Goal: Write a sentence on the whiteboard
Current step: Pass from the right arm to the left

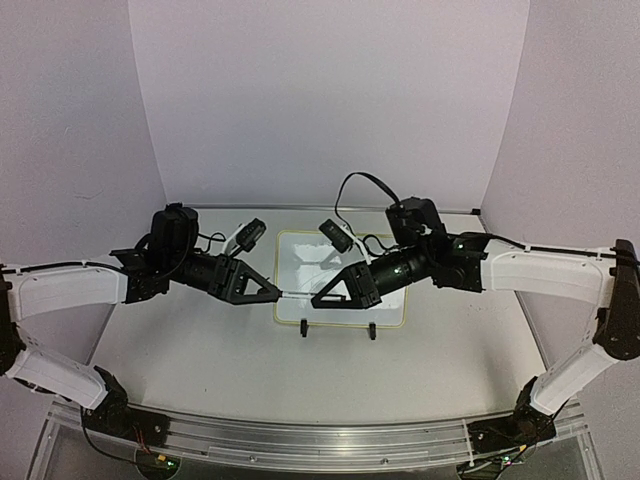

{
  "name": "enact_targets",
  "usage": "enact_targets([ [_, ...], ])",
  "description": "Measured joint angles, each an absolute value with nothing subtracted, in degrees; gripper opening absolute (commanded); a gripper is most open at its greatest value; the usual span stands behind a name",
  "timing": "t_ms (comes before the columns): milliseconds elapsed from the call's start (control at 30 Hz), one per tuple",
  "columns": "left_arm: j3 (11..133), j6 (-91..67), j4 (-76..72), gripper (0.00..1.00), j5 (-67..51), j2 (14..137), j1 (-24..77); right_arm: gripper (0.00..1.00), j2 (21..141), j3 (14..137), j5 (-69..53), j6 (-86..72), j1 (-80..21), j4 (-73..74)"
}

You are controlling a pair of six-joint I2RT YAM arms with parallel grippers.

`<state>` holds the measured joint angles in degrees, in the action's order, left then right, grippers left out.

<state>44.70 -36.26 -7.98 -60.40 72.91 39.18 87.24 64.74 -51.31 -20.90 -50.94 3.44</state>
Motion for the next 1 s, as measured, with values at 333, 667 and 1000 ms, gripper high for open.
enact_targets([
  [333,42.85,-39.33,-11.98,0.11,-61.61,71.52,39.18,0.0,87.24,64.31,-54.23,-21.06,-50.15,2.53],
  [667,42.41,-40.88,-15.29,0.0,-62.5,71.33,39.33,0.58,86.29,63.17,-54.36,-21.27,-49.94,1.46],
  [1000,39.61,-44.53,-23.81,0.0,-58.04,69.65,39.31,0.96,78.01,49.9,-42.96,-32.83,-49.78,-14.76],
])
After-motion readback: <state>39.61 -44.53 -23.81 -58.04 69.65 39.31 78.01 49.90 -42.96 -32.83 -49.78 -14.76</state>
